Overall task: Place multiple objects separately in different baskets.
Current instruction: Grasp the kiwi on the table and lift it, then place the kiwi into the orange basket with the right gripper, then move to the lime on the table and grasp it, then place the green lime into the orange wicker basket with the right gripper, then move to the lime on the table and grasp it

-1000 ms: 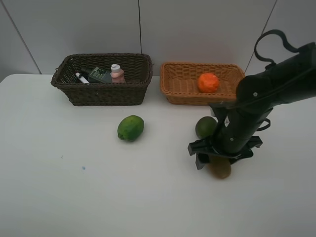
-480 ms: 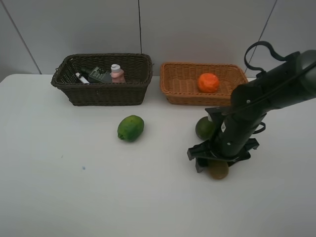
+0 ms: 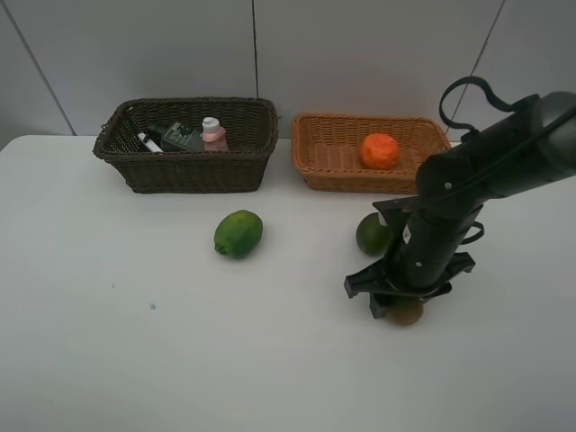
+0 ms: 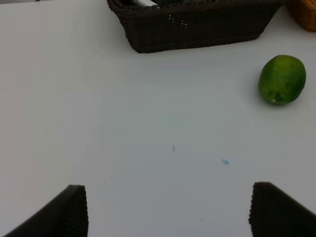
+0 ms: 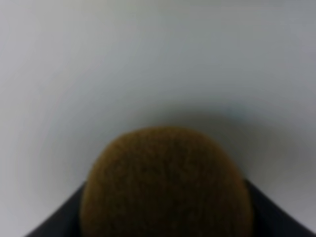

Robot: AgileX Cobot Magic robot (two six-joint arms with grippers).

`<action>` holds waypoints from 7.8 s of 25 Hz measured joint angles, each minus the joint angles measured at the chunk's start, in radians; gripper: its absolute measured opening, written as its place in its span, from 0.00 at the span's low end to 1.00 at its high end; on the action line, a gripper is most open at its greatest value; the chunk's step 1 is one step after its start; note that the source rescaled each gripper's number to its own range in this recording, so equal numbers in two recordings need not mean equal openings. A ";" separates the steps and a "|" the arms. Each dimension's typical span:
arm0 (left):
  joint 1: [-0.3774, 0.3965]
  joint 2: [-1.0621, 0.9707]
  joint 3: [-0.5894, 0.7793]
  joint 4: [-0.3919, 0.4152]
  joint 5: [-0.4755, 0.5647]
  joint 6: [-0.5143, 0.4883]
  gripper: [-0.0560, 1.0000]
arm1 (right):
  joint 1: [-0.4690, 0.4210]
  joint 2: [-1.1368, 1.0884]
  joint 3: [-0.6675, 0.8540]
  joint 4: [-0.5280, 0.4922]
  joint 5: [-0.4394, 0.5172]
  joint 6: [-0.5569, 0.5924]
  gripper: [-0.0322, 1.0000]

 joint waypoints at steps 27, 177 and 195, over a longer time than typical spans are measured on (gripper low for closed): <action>0.000 0.000 0.000 0.000 0.000 0.000 0.85 | -0.369 -0.113 -0.558 0.023 0.369 -0.257 0.05; 0.000 0.000 0.000 0.000 0.000 0.000 0.85 | -0.407 0.356 -1.160 0.033 0.393 -0.303 0.99; 0.000 0.000 0.000 0.000 0.000 0.000 0.85 | -0.284 0.186 -1.072 0.116 0.622 -0.258 1.00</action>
